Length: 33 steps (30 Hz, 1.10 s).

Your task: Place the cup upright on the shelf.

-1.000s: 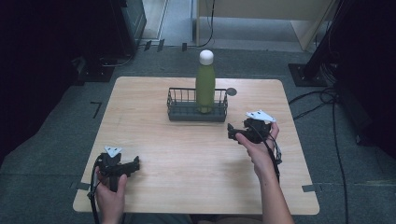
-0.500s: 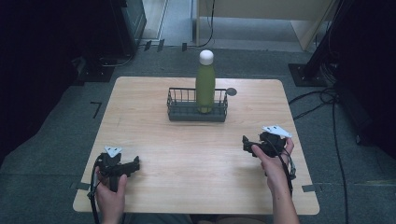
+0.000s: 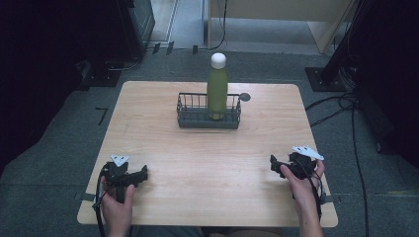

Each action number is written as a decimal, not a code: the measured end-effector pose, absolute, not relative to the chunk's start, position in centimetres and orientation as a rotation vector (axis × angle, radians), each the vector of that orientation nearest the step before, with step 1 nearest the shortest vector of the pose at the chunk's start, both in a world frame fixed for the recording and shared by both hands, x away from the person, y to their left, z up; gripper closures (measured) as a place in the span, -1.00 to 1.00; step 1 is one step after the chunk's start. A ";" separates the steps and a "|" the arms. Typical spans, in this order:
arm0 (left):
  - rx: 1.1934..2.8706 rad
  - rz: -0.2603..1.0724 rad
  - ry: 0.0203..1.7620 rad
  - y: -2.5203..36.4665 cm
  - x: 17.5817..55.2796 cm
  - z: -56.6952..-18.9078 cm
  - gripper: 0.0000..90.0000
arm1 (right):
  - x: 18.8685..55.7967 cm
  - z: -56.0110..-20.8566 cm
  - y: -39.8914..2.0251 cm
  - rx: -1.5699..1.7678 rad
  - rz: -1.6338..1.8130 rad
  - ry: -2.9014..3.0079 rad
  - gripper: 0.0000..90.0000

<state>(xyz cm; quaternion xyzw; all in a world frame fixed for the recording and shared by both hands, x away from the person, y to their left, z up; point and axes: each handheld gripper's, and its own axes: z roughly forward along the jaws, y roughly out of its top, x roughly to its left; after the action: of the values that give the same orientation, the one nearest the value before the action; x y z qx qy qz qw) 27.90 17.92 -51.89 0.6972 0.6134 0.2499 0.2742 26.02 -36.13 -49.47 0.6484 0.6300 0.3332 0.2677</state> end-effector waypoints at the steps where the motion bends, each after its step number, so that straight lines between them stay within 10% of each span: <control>1: 1.875 0.672 1.650 17.9 27.9 -51.9 -1.00 | 25.8 -49.7 -36.4 1.758 0.893 1.696 -1.00; 33: 1.874 0.673 1.649 17.9 27.9 -51.9 -1.00 | 20.7 -52.8 -42.0 1.768 0.765 1.754 -1.00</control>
<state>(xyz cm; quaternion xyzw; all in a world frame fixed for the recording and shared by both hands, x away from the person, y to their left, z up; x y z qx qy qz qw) 27.89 17.93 -51.91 0.6971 0.6132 0.2502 0.2748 20.73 -42.01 -52.82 0.6544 0.6490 0.2832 0.2650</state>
